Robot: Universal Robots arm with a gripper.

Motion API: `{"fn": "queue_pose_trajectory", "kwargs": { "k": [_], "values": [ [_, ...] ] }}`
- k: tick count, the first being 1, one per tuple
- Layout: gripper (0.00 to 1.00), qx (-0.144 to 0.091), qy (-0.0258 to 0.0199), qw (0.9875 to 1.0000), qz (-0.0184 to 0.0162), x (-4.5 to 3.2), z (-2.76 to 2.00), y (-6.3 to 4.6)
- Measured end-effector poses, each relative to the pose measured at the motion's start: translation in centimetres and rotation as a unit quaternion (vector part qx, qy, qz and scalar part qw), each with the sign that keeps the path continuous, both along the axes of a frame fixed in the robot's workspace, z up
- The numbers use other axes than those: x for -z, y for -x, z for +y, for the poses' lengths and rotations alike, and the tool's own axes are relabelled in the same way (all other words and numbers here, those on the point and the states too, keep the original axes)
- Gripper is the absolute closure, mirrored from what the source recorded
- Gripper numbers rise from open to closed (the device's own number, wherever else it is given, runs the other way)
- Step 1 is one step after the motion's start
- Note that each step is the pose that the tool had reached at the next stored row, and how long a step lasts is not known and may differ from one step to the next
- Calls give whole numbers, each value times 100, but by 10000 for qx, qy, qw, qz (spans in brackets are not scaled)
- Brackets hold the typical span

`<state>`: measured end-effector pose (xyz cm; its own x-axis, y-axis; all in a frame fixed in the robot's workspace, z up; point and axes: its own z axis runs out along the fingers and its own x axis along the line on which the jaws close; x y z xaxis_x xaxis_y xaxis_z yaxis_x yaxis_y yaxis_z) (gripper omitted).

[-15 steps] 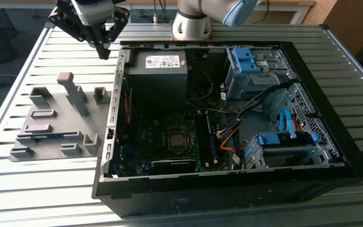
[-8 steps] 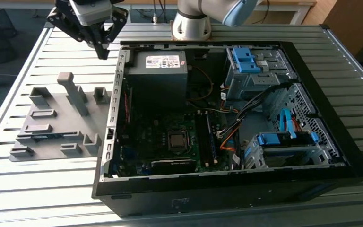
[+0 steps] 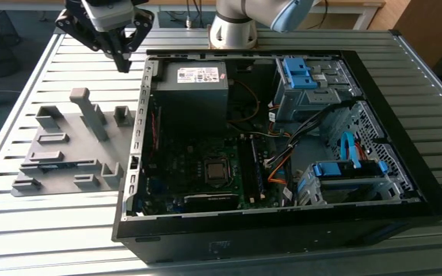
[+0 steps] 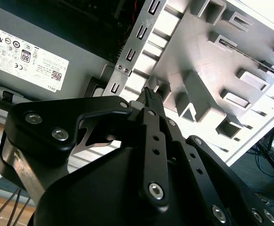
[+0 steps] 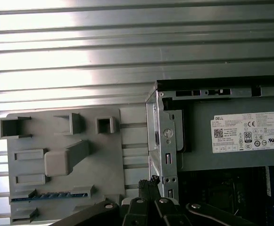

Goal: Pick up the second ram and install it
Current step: 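Reach for the second ram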

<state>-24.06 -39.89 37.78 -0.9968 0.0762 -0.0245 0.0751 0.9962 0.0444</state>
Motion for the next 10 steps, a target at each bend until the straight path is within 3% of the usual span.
{"fn": "queue_pose_trajectory", "kwargs": {
  "k": [10],
  "values": [
    [89, 0, 0, 10000, 0, 5, 0, 36]
  ]
}}
